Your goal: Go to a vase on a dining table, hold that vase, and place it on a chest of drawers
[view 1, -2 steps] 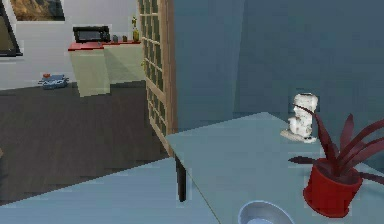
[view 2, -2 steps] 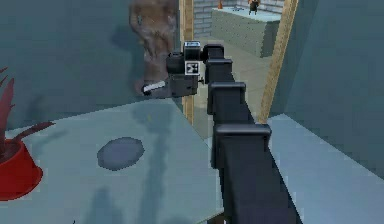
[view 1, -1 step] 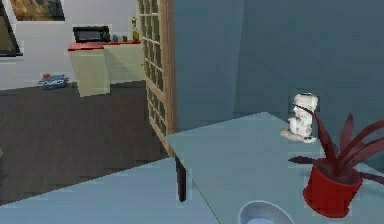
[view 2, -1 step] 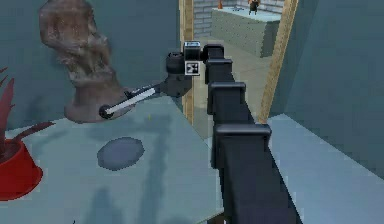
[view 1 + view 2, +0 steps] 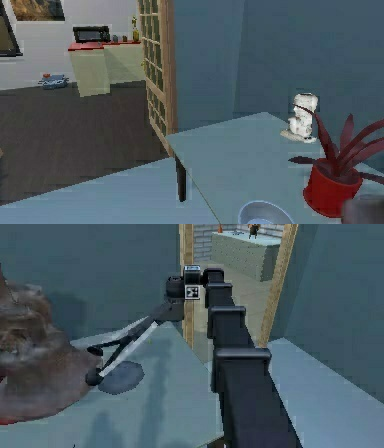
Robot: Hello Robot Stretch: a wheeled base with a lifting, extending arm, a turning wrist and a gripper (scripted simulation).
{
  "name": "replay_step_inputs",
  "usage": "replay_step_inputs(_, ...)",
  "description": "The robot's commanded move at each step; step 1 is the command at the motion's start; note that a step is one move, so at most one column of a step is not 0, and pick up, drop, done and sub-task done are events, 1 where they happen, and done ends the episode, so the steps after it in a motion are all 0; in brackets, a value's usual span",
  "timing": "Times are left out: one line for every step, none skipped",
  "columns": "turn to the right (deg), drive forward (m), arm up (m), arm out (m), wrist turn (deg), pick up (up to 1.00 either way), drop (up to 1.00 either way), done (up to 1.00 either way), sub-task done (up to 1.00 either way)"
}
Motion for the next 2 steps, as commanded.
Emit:
replay_step_inputs(0.0, 0.00, 0.00, 0.00, -18.0, 0.00, 0.00, 0.00, 0.00)
replay_step_inputs(0.0, 0.00, 0.00, -0.32, 0.0, 0.00, 0.00, 0.00, 0.00)
